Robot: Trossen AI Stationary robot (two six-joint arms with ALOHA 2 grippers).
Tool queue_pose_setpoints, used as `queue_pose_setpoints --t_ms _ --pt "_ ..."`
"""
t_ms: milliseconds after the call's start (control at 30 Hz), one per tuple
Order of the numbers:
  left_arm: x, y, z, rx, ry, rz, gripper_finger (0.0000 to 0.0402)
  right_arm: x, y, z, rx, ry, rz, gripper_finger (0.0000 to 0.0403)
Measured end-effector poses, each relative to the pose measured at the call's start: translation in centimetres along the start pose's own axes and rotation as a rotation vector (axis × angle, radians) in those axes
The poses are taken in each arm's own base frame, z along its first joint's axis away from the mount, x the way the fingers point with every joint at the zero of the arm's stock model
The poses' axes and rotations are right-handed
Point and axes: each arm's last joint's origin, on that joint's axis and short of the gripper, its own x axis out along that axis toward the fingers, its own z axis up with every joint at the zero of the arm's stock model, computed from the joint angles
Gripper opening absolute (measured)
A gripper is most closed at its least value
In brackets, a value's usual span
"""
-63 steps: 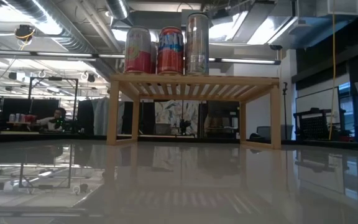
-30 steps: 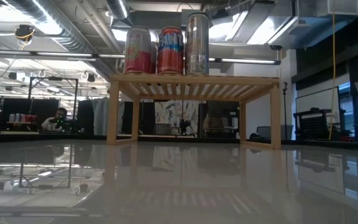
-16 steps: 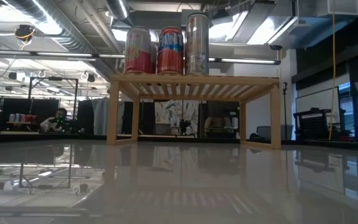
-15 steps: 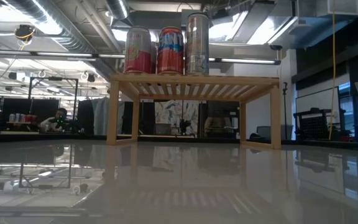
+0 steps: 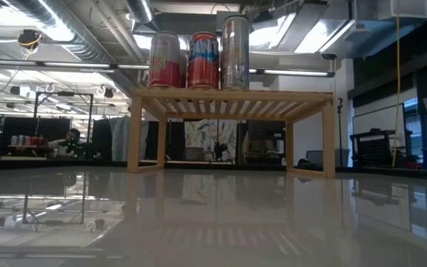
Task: Place canned beverage on shelf
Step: Put the right blue soda can on the shelf
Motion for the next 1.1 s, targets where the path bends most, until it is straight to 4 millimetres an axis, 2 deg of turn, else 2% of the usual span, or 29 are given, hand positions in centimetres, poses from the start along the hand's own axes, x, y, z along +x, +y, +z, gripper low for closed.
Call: queue_pose_setpoints --t_ms 133,267,600,833,1100 --pt "0.3 0.2 -0.2 0.007 -0.016 0.067 0.0305 0.5 -1.2 -0.7 -0.047 0.086 0.013 0.0210" --pt "0.5 0.3 -0.3 0.028 -0.019 0.094 0.0305 1.3 -3.4 -1.2 -0.118 0.161 0.026 0.0210" --pt "0.7 0.3 -0.5 0.010 -0.006 0.100 0.0305 2.8 -9.8 -1.7 -0.167 0.159 0.241 0.0210" --pt "0.8 0.4 -0.6 -0.008 -0.016 0.127 0.0305 5.9 -13.4 -5.8 -0.122 0.179 0.287 0.0210" --pt "0.7 0.5 -0.5 -0.006 -0.031 0.164 0.0305 9.0 -15.0 -10.3 -0.094 0.140 0.286 0.0210"
